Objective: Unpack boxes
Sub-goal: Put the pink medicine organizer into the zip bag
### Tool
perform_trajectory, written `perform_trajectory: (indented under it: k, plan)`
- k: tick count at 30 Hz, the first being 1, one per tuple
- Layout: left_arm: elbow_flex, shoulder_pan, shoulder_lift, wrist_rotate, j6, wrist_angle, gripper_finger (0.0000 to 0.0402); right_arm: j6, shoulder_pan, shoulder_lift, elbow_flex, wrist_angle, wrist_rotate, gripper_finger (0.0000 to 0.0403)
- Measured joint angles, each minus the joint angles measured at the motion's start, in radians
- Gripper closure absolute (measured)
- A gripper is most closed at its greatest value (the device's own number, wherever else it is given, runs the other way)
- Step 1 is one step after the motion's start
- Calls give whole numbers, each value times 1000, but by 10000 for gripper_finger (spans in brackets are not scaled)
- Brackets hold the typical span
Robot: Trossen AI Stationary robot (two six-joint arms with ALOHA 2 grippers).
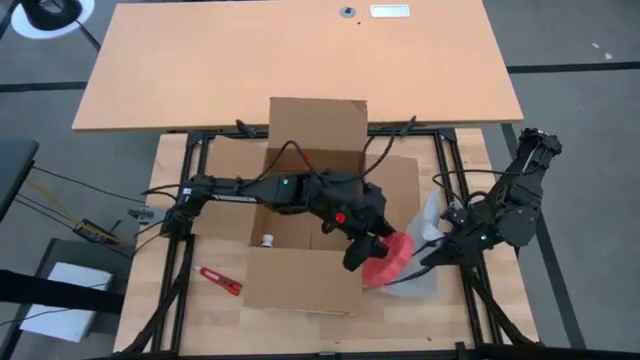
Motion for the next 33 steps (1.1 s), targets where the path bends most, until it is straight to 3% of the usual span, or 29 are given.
perform_trajectory:
  k: [6, 17, 21, 26, 33]
  plan:
    - [-81, -14, 1, 138, -80, 259, 189, -13, -31, -4, 0, 4, 1, 403]
    - [-282, -8, 3, 78, -107, 288, 189, -87, -72, -7, 0, 126, -8, 403]
    - [-352, -6, 2, 124, -114, 326, 189, -86, -73, -7, 0, 124, -11, 403]
    - [-411, -9, 2, 254, -202, 478, 189, -84, -82, -7, 0, 125, -14, 403]
    - [-447, 20, 24, 177, -304, 442, 189, -103, -88, 2, 0, 147, -35, 403]
